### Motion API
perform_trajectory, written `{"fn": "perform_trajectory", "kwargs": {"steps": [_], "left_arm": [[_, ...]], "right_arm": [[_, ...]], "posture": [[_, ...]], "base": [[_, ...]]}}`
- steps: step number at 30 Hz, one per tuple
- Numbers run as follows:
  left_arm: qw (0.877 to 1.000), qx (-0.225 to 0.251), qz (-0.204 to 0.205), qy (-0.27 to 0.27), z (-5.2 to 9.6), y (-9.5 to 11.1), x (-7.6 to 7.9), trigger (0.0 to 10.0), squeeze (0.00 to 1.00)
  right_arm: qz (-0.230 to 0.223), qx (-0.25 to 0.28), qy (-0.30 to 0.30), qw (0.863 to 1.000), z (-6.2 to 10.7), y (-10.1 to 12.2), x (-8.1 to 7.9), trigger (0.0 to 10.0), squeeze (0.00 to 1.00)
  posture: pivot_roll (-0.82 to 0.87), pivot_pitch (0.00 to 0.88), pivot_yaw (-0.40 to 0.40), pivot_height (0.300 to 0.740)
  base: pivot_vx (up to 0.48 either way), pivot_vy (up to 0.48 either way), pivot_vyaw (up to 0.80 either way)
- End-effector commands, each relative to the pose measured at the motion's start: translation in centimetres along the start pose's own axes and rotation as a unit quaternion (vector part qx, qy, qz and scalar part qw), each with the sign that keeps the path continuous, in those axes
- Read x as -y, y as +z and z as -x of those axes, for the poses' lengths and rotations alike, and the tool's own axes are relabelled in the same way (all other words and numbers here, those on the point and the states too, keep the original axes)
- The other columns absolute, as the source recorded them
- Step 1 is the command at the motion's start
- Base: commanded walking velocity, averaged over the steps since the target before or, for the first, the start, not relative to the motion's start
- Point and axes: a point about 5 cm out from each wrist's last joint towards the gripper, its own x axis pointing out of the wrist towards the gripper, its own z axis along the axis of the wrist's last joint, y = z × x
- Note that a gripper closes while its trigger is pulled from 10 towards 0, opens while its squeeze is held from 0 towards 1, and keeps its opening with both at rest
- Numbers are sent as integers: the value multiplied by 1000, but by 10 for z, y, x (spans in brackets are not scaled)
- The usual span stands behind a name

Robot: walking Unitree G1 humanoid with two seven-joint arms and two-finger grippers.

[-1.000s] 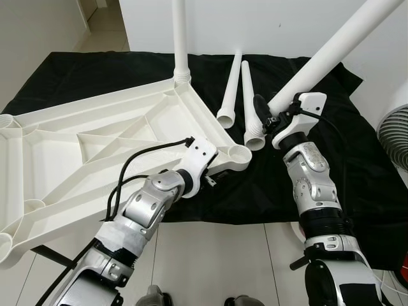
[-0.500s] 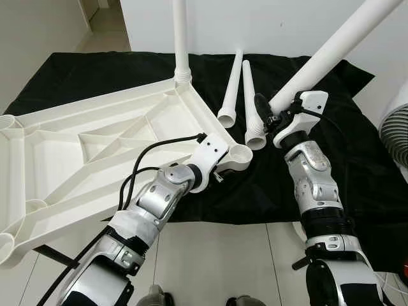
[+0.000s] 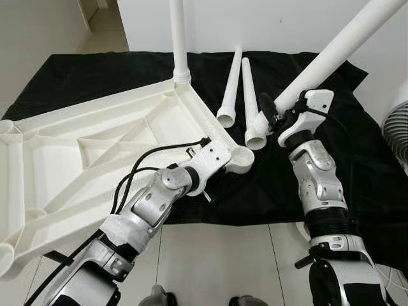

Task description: Building children table

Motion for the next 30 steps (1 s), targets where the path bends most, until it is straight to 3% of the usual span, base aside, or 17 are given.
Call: {"fn": "perform_trajectory", "kwargs": {"steps": [1, 7, 8, 9, 26, 27, 30], "left_arm": [[999, -22, 7, -37, 4, -13, 11, 0, 0], [998, -21, 0, -66, 15, -17, 16, 0, 0], [997, -21, -3, -68, 16, -18, 17, 1882, 0], [997, -24, -10, -68, 16, -19, 17, 10000, 0], [996, 10, -26, -88, 19, -9, 21, 10000, 0], [996, 13, -15, -91, 20, -8, 22, 10000, 1000], [996, 15, -10, -88, 20, -7, 20, 10000, 1000]], "right_arm": [[0, 3, 2, 1000, -1, 2, -1, 10000, 0], [0, -1, 6, 1000, -1, 0, -3, 10000, 0], [0, -1, 6, 1000, -1, -1, -4, 10000, 0], [-1, -1, 8, 1000, -2, -1, -4, 10000, 0], [-1, -1, 11, 1000, -3, 1, -5, 10000, 0], [-2, -2, 11, 1000, -3, 0, -5, 10000, 0], [-3, -4, 13, 1000, -3, 0, -6, 10000, 0]], "posture": [[-94, 80, 79, 740], [-89, 81, 76, 740], [-89, 81, 76, 740], [-85, 83, 72, 740], [-80, 92, 69, 740], [-80, 94, 71, 740], [-80, 94, 71, 740]], "base": [[0, 0, 0], [0, 0, 0], [0, 0, 0], [0, 0, 0], [0, 0, 0], [0, 0, 0], [0, 0, 0]]}}
